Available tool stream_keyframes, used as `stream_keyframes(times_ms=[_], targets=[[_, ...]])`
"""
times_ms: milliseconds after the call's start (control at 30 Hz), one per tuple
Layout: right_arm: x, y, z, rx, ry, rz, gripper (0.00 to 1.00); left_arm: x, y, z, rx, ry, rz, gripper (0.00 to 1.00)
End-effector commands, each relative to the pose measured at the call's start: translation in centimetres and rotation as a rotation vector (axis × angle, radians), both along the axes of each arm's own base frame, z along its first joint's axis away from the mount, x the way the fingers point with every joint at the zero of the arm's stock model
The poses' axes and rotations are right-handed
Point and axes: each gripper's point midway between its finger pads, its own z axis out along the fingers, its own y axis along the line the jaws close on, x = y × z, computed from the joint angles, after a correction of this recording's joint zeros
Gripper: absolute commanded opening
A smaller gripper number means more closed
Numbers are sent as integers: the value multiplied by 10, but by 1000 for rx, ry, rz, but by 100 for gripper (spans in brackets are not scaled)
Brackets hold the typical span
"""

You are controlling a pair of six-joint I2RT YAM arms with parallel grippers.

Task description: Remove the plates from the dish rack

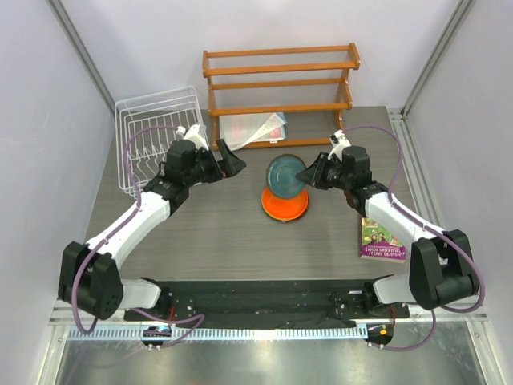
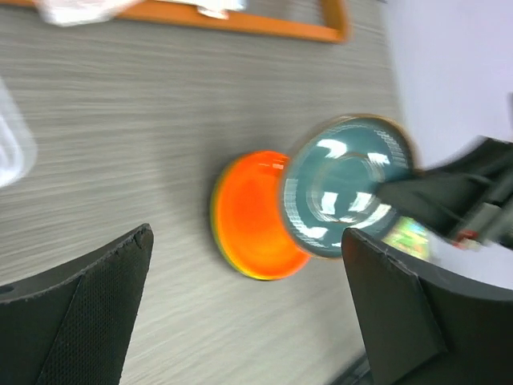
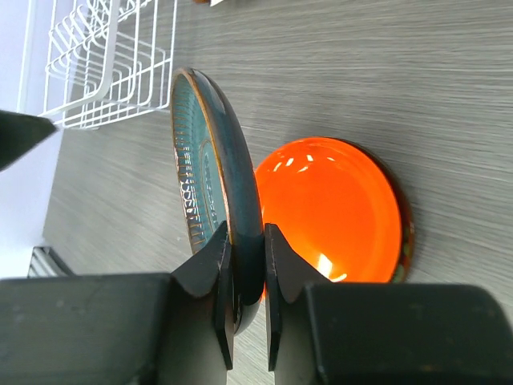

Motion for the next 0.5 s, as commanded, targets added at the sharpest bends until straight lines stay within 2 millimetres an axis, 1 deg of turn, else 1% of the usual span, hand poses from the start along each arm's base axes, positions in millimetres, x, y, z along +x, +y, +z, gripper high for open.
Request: stream_keyframes(times_ms=[0, 33, 67, 133, 267, 367, 400, 467], targets=[[1, -12, 20, -17, -69, -38, 1, 4, 55, 19, 236, -101, 188, 100], [1, -14, 18, -19, -62, -42, 1, 6, 68, 19, 278, -108, 246, 100], [0, -15, 15, -21, -52, -44, 1, 4, 75, 18, 309, -104, 265, 99], [-2, -15, 7, -23, -31, -44, 1, 1, 92, 21, 359, -119, 327, 99], [-1, -12, -5, -22, 6, -28, 1, -6, 115, 24, 391, -145, 426, 100], [2, -10, -9, -18, 13, -22, 1, -11, 124, 28, 388, -176, 463, 99], [4, -9, -12, -15, 22, -16, 1, -12, 125, 29, 389, -179, 467, 99], [6, -5, -12, -2, 27, -2, 1, -14, 127, 31, 395, -184, 477, 99]])
